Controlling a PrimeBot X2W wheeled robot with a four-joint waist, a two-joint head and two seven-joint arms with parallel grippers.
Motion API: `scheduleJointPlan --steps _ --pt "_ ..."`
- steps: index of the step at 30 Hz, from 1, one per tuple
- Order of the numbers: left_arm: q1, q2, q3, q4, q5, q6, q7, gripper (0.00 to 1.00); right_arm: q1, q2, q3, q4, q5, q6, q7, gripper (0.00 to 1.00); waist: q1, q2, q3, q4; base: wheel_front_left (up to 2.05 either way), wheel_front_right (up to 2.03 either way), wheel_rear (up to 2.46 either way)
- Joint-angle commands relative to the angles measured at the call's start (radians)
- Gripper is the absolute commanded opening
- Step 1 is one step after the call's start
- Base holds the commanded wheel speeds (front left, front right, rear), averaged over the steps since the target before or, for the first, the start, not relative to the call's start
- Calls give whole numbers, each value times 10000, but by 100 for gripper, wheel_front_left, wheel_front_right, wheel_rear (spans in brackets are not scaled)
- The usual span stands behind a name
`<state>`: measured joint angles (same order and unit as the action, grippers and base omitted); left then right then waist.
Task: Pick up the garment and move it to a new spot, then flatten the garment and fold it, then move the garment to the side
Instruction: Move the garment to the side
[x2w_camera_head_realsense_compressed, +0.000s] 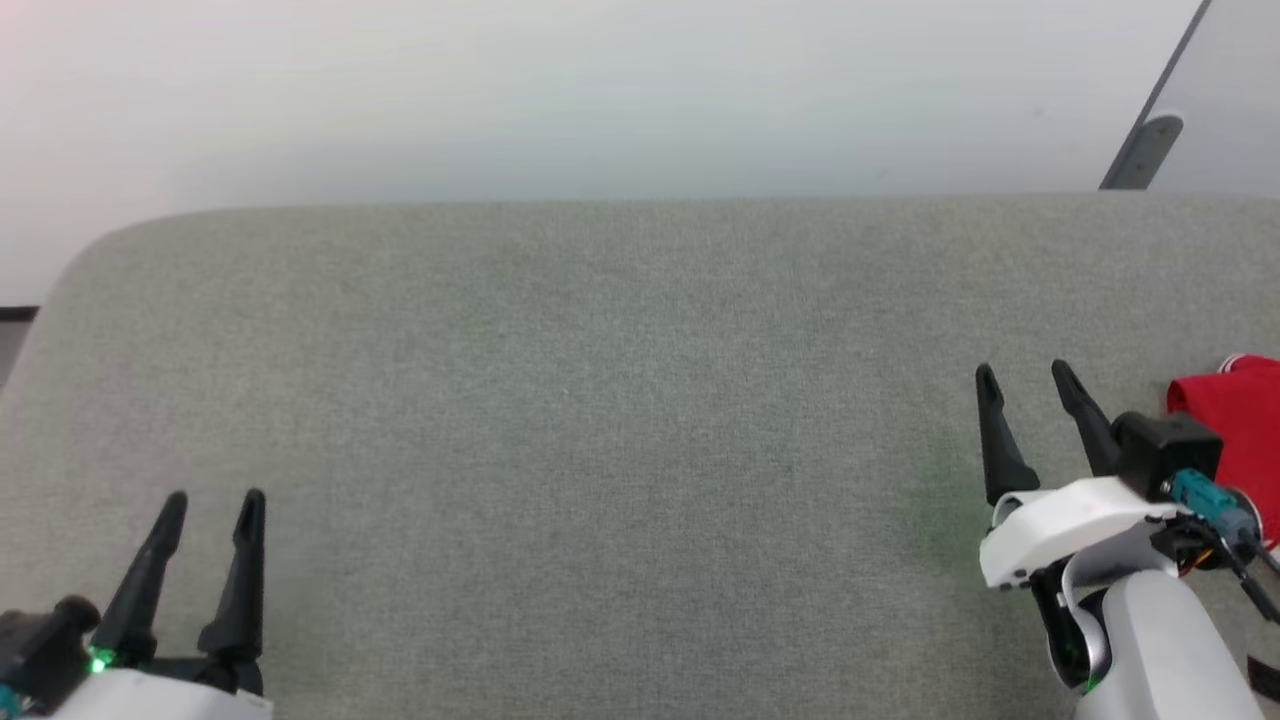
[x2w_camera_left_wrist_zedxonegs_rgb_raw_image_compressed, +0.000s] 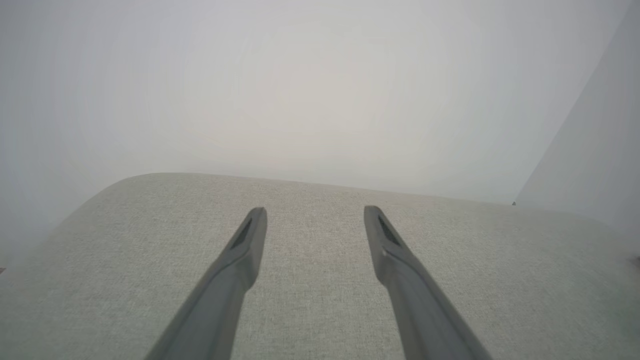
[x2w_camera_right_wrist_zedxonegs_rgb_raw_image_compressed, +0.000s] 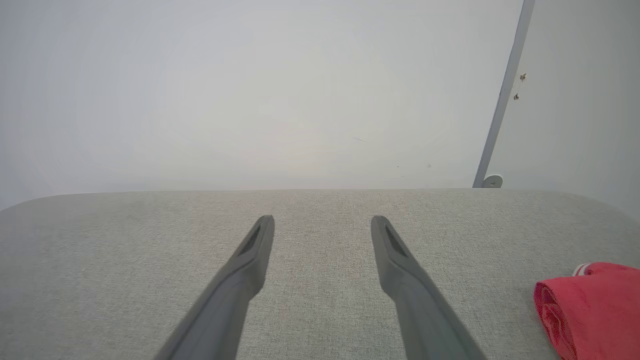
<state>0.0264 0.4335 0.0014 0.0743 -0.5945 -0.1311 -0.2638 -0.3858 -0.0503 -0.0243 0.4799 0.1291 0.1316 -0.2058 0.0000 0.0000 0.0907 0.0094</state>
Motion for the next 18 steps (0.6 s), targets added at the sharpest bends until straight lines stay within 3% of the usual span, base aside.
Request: scheduleJointPlan --steps 1,7,18 --pt "147 -62 60 -24 77 11 2 100 174 0 63 -103 106 -21 -60 100 0 0 -195 50 0 0 0" --pt "885 -340 388 -281 264 11 2 100 1001 -4 447 -943 -94 -21 215 100 0 0 -514 -104 0 0 0" --pt "1704 -586 517 -766 618 11 3 100 2615 -98 113 -2866 189 -21 781 100 0 0 -921 -107 0 0 0"
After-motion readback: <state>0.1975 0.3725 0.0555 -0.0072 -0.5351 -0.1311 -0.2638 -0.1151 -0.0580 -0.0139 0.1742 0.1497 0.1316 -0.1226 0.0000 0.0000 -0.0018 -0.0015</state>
